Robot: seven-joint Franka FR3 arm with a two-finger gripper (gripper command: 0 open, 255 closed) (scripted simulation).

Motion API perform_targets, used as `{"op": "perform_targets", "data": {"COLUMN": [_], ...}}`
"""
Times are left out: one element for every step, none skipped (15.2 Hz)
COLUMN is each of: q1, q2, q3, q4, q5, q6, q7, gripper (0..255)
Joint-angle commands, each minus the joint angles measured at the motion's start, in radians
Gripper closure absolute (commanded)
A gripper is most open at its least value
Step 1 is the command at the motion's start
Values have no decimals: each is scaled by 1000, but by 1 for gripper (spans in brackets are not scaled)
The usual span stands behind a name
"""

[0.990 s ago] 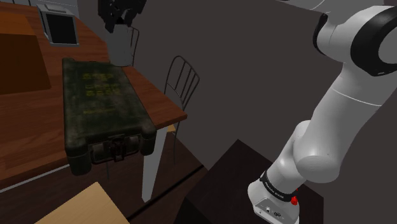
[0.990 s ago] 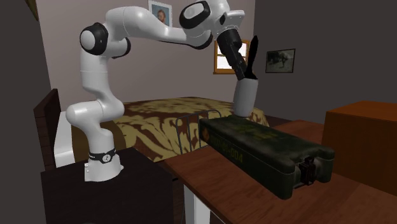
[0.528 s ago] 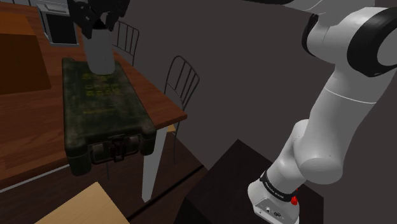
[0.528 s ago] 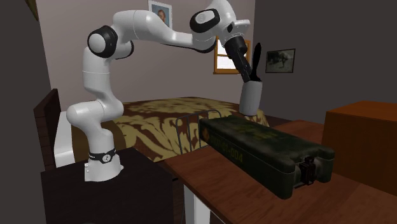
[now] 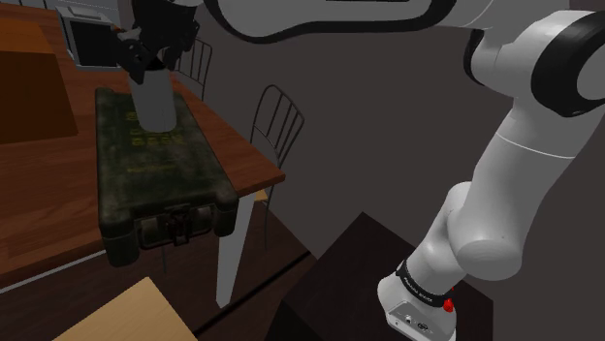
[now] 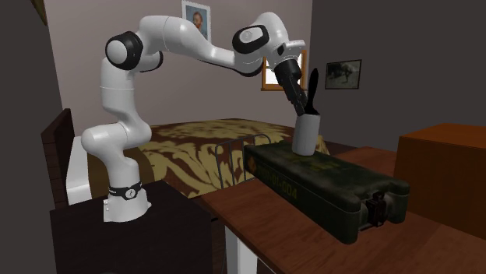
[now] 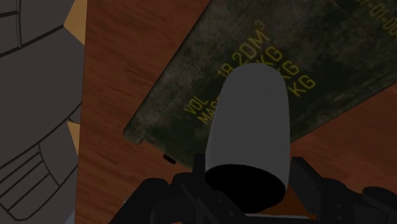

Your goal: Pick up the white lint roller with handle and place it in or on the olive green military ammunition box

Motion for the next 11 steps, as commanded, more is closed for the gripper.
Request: {"op": "perform_targets", "data": {"q1": [1,0,0,0,0,0,0,0,0,0,0], "q2": [2,2,2,2,2,2,2,2,2,2,1], "q3": [-1,-1,-1,-1,-1,-1,-1,-1,-1,-1,-1], "q4": [-23,-31,-31,-31,-31,-31,-31,-31,-31,-31,-31], "q5": [-8,-10,-10,-10,-10,-10,-10,-10,-10,-10,-9], "q6": [23,30,30,30,30,30,30,30,30,30,29], "q7": [14,17,17,17,17,17,17,17,17,17,17], "gripper": [255,255,255,255,255,255,255,255,255,255,0]}}
